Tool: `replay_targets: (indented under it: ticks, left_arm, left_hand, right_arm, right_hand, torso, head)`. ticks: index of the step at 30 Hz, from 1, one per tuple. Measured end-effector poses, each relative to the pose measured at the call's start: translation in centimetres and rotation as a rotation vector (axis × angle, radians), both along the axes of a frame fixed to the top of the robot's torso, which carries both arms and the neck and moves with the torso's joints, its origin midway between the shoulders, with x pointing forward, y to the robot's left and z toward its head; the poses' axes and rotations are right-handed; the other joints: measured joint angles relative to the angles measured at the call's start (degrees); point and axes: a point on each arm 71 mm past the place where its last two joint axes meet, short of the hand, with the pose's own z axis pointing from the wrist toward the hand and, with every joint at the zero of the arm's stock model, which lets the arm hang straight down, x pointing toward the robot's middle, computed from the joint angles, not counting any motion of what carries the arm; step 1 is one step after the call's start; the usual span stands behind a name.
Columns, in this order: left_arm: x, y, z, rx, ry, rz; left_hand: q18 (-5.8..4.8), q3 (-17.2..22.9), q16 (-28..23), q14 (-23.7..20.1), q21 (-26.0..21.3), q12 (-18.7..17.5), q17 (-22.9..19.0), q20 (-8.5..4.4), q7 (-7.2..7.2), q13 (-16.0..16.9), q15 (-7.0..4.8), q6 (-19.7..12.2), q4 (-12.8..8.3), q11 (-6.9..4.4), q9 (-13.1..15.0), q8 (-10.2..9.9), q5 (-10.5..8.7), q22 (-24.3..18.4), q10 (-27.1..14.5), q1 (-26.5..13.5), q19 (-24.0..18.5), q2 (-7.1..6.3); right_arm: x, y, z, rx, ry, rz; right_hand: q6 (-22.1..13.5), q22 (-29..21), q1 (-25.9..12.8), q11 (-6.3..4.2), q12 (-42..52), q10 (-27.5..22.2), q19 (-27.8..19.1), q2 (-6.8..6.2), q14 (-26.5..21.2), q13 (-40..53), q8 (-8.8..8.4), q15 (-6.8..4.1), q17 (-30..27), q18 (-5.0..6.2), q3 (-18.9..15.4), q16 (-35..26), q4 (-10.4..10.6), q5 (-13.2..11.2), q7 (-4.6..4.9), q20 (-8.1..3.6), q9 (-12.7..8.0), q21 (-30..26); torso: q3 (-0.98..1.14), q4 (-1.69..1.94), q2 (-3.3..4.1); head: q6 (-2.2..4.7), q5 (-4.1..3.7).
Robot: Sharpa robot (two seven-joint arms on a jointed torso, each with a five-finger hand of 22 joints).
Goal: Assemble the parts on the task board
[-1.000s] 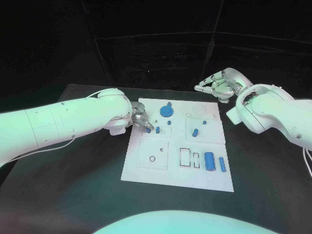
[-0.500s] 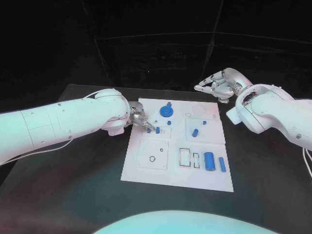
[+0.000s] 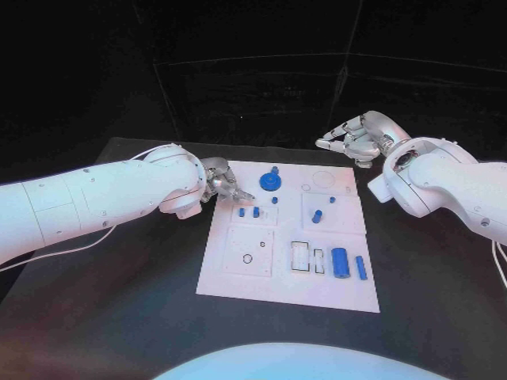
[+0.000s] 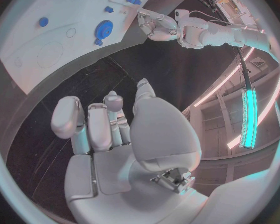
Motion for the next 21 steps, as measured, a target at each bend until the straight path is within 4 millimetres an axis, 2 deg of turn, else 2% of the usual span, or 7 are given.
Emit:
replay_targets:
  ticks: [2,4,5,9,14,17,21]
  left_arm:
    - [0.1,-0.2,0.2,-0.039,-0.025,-0.007]
    - [0.4,-0.7,0.5,-0.089,-0.060,-0.027]
    - [0.4,-1.0,0.6,-0.112,-0.076,-0.041]
    - [0.7,-2.8,1.2,-0.195,-0.147,-0.122]
    - [0.8,-4.9,1.2,-0.223,-0.217,-0.231]
    - [0.9,-5.7,0.8,-0.198,-0.248,-0.284]
    - [1.0,-6.6,0.3,-0.152,-0.285,-0.343]
  left_hand:
    - [1.84,0.27,-5.05,-0.03,-9.39,-4.43,-0.32,0.84,1.54,-4.05,1.42,-3.09,-0.81,1.32,-0.36,-0.85,0.02,-9.76,-4.98,3.13,-4.60,0.67]
    - [3.90,1.43,-11.88,-2.68,-20.88,-7.52,-5.85,2.06,3.14,-6.32,2.60,-6.25,-2.64,2.85,-1.02,-1.87,0.02,-20.99,-9.35,7.51,-10.38,1.09]
    - [4.23,2.33,-15.34,-4.84,-24.45,-9.25,-9.69,2.60,3.74,-7.57,3.19,-7.65,-3.58,3.53,-1.49,-2.38,0.02,-24.08,-11.62,9.75,-12.26,1.18]
    - [4.23,5.22,-26.04,-12.80,-30.43,-16.68,-22.03,4.32,5.61,-13.41,5.24,-10.18,-6.64,5.80,-3.86,-4.79,-0.07,-28.31,-18.66,15.60,-15.71,0.35]
    - [4.24,8.72,-33.05,-17.10,-33.86,-25.56,-31.66,5.62,6.29,-22.82,6.21,-9.38,-9.25,7.26,-8.68,-9.93,-0.72,-30.88,-20.70,18.96,-15.79,-1.72]
    - [5.14,9.97,-31.06,-14.55,-34.31,-28.52,-31.25,5.70,6.40,-27.62,6.25,-6.64,-10.23,7.23,-11.49,-12.98,-1.76,-31.57,-18.95,19.39,-13.98,-2.26]
    - [5.15,9.33,-22.03,-7.78,-33.01,-29.34,-22.43,5.30,5.77,-30.75,5.78,-5.08,-10.64,6.74,-13.56,-15.47,-4.04,-31.38,-17.50,18.23,-10.23,-3.42]
  right_arm:
    - [0.0,0.0,0.0,0.000,0.000,-0.001]
    - [0.0,-0.1,0.0,0.000,0.000,-0.001]
    - [0.0,-0.1,0.0,0.000,0.000,-0.001]
    - [0.1,-0.1,0.0,0.000,0.000,-0.002]
    - [0.1,-0.1,0.0,0.000,0.000,-0.003]
    - [0.1,0.0,0.0,0.001,0.001,-0.002]
    - [0.1,0.0,0.0,0.001,0.001,-0.001]
  right_hand:
    - [0.00,0.00,0.00,0.00,0.00,0.00,0.00,0.00,0.00,0.00,0.00,0.00,0.00,0.00,0.00,0.00,0.00,0.00,0.00,0.00,0.00,0.00]
    - [0.00,-0.01,0.00,0.00,0.00,0.00,0.00,0.00,0.00,-0.02,0.00,0.00,0.00,0.00,0.00,0.00,0.00,0.00,0.00,0.00,0.02,-0.14]
    - [0.00,-0.05,0.00,0.00,0.00,0.00,0.00,0.00,0.00,-0.06,0.00,0.00,0.00,0.00,0.00,0.00,0.00,0.00,0.00,0.00,0.04,-0.22]
    - [0.00,-0.05,0.00,0.00,0.00,0.00,0.00,0.00,0.00,-0.06,0.00,0.00,0.00,0.00,0.00,0.00,0.00,0.00,0.00,0.00,0.05,-0.22]
    - [0.00,-0.05,0.00,0.00,0.00,0.00,0.00,0.00,0.00,-0.06,0.20,0.00,0.00,0.00,0.00,0.00,0.00,0.00,0.00,0.00,0.04,-0.22]
    - [0.00,-0.05,0.00,0.00,0.00,0.00,0.00,0.00,0.00,-0.06,0.19,0.00,0.01,0.00,0.00,0.00,0.00,0.00,0.00,0.00,0.04,-0.22]
    - [0.00,-0.05,0.23,0.00,0.00,0.00,0.00,0.23,0.00,-0.11,0.19,0.00,0.01,0.00,0.00,0.00,0.00,0.00,0.00,0.00,0.04,-0.22]
  torso:
    - [0.01,0.00,0.00]
    - [0.03,0.00,0.01]
    - [0.03,0.00,0.01]
    - [0.03,-0.05,0.05]
    - [0.00,-0.10,0.08]
    - [0.01,-0.12,0.09]
    - [0.01,-0.12,0.10]
  head:
    - [0.05,-0.07]
    - [0.15,-0.23]
    - [0.21,-0.26]
    - [0.44,-0.39]
    - [0.69,-0.70]
    - [0.78,-0.85]
    - [0.86,-1.04]
